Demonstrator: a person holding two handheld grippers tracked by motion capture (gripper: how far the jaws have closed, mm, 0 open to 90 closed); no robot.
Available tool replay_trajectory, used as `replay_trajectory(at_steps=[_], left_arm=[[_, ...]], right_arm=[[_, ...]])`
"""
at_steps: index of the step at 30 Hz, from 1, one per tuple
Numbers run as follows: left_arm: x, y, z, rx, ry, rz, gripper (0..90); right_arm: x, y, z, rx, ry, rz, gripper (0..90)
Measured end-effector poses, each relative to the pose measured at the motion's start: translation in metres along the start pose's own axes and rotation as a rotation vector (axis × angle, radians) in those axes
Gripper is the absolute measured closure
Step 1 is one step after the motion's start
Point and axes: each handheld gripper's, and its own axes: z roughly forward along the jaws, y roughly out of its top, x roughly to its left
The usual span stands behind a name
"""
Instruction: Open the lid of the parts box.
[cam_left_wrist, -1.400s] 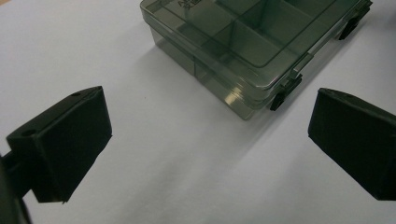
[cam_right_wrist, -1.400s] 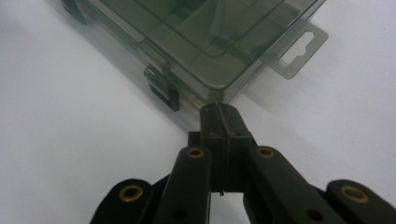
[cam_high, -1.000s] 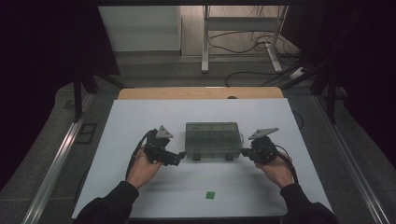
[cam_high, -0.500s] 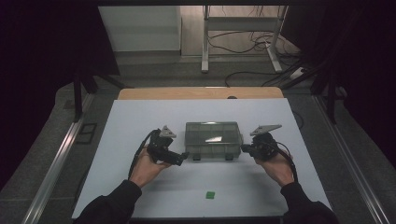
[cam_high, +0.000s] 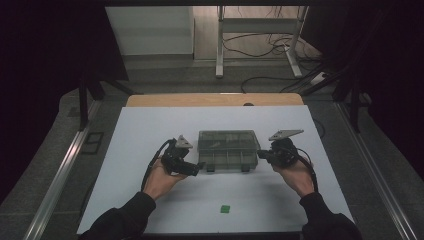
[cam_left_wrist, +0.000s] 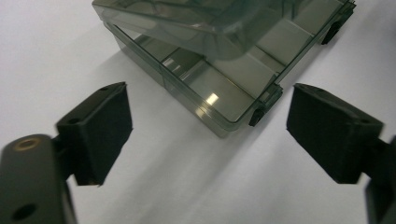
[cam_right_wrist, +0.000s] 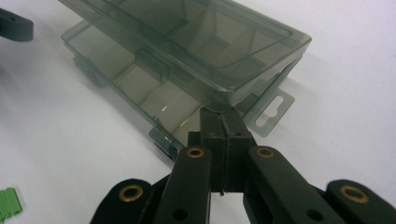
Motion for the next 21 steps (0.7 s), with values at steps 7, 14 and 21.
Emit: replay_trajectory(at_steps=[7, 14, 21], left_arm=[[-0.001, -0.001, 0.001, 0.003, -0.019, -0.005, 30.4], [-0.003, 0.002, 0.003, -0.004, -0.047, -0.008, 45.9], [-0.008, 0.005, 0.008, 0.004, -0.068, 0.019, 62.8]], right_arm=[[-0.002, 0.005, -0.001, -0.02, -0.001, 0.004, 90.0], [-0.004, 0.01, -0.002, -0.04, -0.005, 0.009, 90.0], [-0.008, 0.014, -0.003, -0.056, -0.003, 0.021, 90.0]])
